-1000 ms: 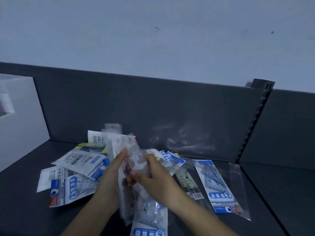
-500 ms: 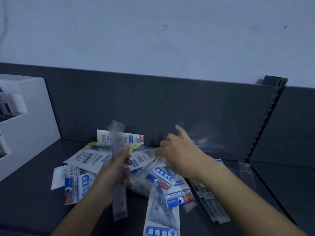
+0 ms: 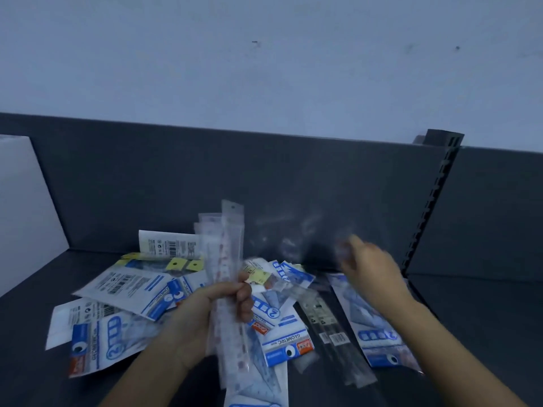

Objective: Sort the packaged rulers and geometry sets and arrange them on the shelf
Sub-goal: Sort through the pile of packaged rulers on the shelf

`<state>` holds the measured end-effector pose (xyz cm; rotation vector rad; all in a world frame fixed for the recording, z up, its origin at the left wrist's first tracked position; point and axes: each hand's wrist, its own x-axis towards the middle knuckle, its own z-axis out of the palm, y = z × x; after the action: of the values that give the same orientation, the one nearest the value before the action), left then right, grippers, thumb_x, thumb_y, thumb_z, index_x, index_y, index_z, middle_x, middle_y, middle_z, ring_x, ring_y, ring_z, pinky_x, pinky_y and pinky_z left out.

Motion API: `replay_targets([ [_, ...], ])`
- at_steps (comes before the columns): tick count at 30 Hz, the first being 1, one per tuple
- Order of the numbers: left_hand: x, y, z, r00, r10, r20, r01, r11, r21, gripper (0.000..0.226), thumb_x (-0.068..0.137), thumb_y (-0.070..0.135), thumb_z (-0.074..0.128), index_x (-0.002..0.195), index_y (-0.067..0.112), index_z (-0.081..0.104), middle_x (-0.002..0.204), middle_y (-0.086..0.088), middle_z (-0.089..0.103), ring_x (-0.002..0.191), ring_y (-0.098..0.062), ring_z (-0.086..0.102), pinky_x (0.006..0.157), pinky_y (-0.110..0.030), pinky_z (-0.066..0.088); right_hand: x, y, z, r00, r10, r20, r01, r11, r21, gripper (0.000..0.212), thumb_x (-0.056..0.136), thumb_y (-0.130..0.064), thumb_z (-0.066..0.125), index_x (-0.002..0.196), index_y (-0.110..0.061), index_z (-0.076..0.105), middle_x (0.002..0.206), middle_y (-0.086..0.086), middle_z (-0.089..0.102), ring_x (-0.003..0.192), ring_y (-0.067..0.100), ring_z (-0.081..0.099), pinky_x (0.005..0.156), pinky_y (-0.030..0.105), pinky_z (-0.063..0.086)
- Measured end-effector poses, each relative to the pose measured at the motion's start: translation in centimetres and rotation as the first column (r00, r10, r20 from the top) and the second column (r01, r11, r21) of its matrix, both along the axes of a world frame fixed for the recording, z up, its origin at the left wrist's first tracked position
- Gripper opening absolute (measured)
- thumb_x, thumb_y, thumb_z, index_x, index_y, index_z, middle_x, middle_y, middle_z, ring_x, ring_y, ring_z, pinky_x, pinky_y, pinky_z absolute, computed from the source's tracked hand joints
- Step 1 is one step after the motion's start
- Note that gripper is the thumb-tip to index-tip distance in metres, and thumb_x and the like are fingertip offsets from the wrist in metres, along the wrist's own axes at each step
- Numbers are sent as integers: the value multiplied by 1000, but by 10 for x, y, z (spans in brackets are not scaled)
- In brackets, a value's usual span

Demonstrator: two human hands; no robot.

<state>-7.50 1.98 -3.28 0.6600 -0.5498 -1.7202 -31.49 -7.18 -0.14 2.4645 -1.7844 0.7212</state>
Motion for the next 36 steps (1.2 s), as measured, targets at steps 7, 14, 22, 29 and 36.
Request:
replay_targets([
  [7,-16,-10,-2,979,205,-2,-205,978,36,21,77,13,52,63,17,37,48,1,38,35,-9,32,37,-17,31,-103,-20,-55,849,-461,-257,525,687,503,69,74,-64,61,115,-10,55,121,9,57,112,27,55,84,31,46],
  [14,-18,-11,-10,950,295,104,-301,953,39,10,80,19,56,75,10,57,44,2,42,36,-8,40,37,-17,40,-108,-20,-37,892,-452,13,332,673,661,29,77,-22,72,59,-7,56,63,6,59,58,15,55,43,21,36],
  [22,-1,-1,-12,918,389,72,-382,920,-91,29,64,33,80,66,18,55,52,5,29,39,-5,31,38,-18,35,-9,26,13,655,-18,756,-250,938,238,13,93,-12,54,88,-5,63,72,7,66,68,20,60,56,25,45],
  [29,7,31,0,810,502,304,-439,862,-252,58,25,40,94,71,12,74,74,-11,72,67,-18,71,55,-22,55,136,87,-11,444,212,871,-772,584,251,20,87,-5,60,83,-20,72,94,5,65,81,7,63,73,14,48],
  [36,26,45,1,634,686,357,-640,725,-254,10,75,19,64,80,11,67,69,-3,72,64,-15,69,46,-22,52,165,99,-30,751,593,291,-627,778,34,38,87,-34,58,120,-21,47,107,2,58,98,20,52,81,36,42],
])
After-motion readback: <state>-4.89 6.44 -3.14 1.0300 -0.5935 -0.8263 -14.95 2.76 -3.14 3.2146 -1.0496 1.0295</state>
